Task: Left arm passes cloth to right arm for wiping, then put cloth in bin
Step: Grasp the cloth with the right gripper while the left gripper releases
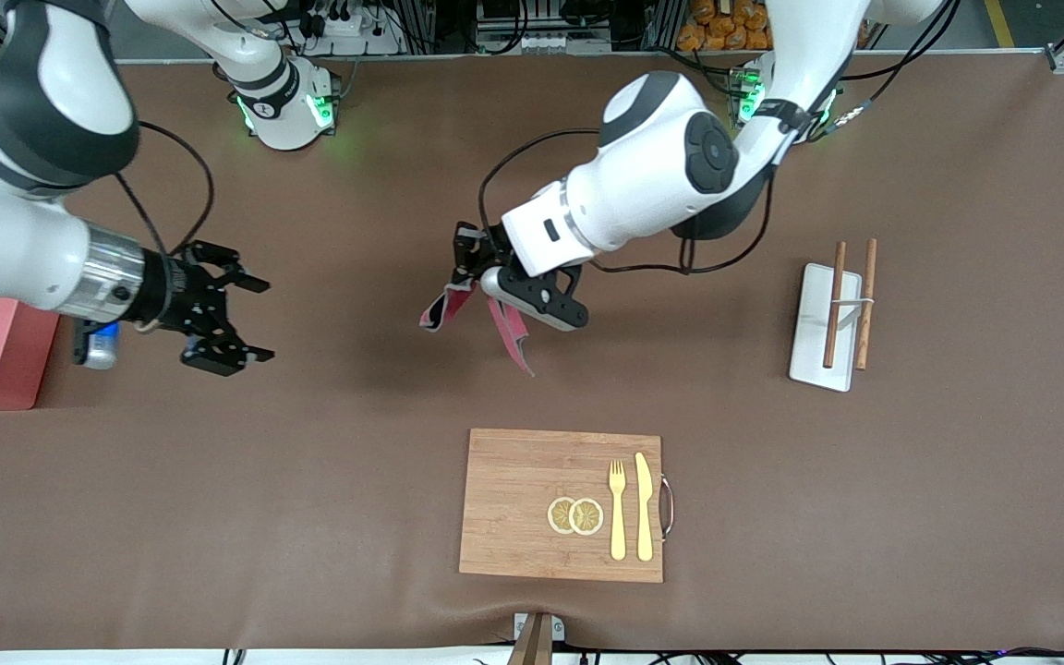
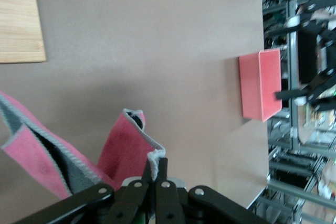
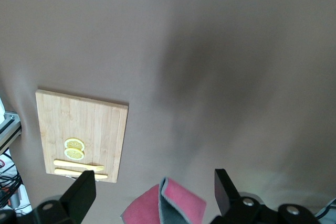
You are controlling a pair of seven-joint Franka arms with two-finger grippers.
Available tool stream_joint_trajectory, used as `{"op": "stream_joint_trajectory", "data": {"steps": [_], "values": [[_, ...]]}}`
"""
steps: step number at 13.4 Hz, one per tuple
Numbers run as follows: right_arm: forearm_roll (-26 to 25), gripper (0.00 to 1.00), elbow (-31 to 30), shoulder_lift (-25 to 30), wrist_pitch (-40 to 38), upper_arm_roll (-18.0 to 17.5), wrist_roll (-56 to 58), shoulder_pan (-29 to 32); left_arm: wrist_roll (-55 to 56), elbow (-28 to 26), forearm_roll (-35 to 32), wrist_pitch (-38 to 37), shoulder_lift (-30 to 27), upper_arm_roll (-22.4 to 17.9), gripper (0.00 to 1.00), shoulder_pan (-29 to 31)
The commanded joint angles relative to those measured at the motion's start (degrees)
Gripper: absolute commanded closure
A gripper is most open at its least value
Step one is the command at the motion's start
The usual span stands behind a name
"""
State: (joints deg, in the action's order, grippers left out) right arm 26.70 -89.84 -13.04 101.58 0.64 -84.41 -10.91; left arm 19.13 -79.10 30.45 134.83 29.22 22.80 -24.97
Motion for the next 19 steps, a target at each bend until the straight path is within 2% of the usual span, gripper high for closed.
{"op": "stream_joint_trajectory", "data": {"steps": [1,4,6,9,12,13,14,15,16,19], "values": [[1.1,0.0,0.2,-1.1,3.1,0.5,-5.8,-5.3,3.0,1.8,0.8,3.5,1.0,-0.5,1.0,-2.3],[1.7,0.0,0.2,-2.9,3.2,0.3,-5.5,-7.6,6.1,1.8,0.8,8.8,1.0,-0.5,1.0,-3.9],[1.8,0.0,0.5,-5.7,3.3,0.4,-5.8,-10.6,6.3,1.8,0.8,9.1,1.2,-0.6,1.0,-3.9],[1.9,0.0,0.6,-5.6,-0.1,0.2,-8.0,-12.6,6.3,1.8,0.8,9.1,1.2,-0.6,1.0,-3.9],[5.0,0.0,1.5,-5.7,1.6,0.4,-8.5,-15.3,6.2,1.8,0.8,9.1,1.2,-0.6,1.0,-3.9],[5.1,0.19,1.4,-5.7,2.1,0.4,-8.6,-16.0,6.2,1.8,0.8,9.1,1.2,-0.6,1.0,-3.9],[5.1,0.56,1.2,-5.8,2.1,0.4,-8.6,-16.9,6.2,1.8,0.8,9.1,1.2,-0.7,1.0,-3.9],[5.1,0.88,1.2,-6.2,2.1,0.4,-8.5,-16.9,6.1,1.8,0.8,9.1,1.2,-0.7,1.0,-3.9],[5.0,1.0,1.2,-6.2,2.0,0.4,-8.3,-16.7,6.1,1.8,0.8,9.1,1.2,-0.7,1.0,-3.9],[4.9,1.0,1.3,-6.2,1.6,0.4,-6.7,-16.1,6.1,1.8,0.8,9.1,1.2,-0.7,1.0,-3.9]]}}
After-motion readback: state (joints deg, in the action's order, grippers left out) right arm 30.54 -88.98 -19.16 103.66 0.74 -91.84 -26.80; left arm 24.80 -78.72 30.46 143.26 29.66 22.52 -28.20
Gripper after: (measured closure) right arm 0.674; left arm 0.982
